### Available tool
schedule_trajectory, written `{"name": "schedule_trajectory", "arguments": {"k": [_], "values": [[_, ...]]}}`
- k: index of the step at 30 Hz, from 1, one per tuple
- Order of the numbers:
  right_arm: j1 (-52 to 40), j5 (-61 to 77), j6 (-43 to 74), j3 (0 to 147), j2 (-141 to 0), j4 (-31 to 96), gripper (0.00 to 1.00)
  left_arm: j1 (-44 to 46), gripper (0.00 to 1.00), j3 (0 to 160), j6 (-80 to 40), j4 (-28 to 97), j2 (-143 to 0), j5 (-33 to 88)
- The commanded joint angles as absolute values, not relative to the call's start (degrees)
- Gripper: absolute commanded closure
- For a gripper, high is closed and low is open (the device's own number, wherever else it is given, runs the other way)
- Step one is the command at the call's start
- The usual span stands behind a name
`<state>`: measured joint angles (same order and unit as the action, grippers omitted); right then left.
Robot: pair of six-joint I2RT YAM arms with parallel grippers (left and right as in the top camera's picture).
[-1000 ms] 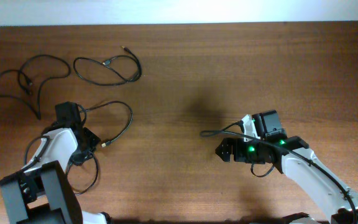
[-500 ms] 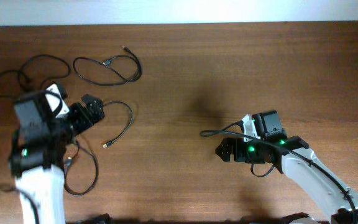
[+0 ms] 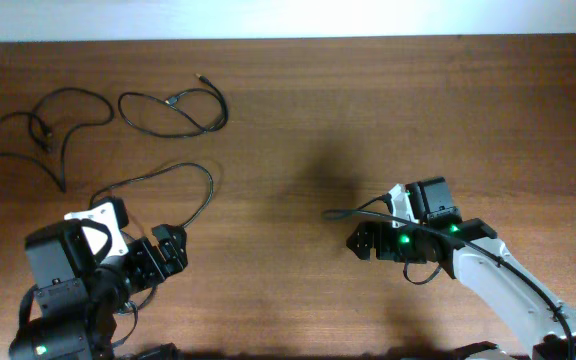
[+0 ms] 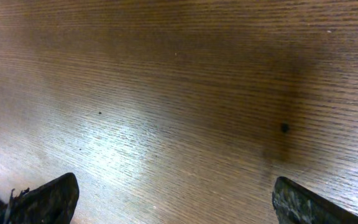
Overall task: Untangle cables
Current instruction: 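Release the cable and retract the left gripper toward the bottom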
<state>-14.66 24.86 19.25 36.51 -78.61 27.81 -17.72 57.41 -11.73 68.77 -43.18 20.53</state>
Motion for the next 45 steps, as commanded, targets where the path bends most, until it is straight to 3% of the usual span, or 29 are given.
{"name": "schedule_trajectory", "arguments": {"k": [1,4,10,25,29,39,45], "values": [[-14.59,24.58,18.63,36.58,-78.65,27.77,0.01,-17.8,0.01,57.14,-0.84,68.71,-40.14,32.75],[-14.59,24.56,18.63,36.58,-78.65,27.77,0.02,-17.8,0.01,57.14,4.86,71.31,-32.47,35.81],[-14.59,24.56,18.63,36.58,-78.65,27.77,0.01,-17.8,0.01,57.14,4.84,80.27,-16.29,35.81],[-14.59,24.58,18.63,36.58,-78.65,27.77,0.01,-17.8,0.01,57.14,4.82,87.0,-15.33,29.95],[-14.59,24.58,18.63,36.58,-78.65,27.77,0.02,-16.62,0.01,57.14,4.84,94.0,-14.92,28.42],[-14.59,24.56,18.63,36.58,-78.65,27.77,0.02,-10.81,0.01,57.14,3.22,90.8,-2.9,27.64],[-14.59,24.56,18.63,36.58,-78.65,27.77,0.01,-8.58,0.01,57.04,2.63,72.84,-0.86,28.23]]}}
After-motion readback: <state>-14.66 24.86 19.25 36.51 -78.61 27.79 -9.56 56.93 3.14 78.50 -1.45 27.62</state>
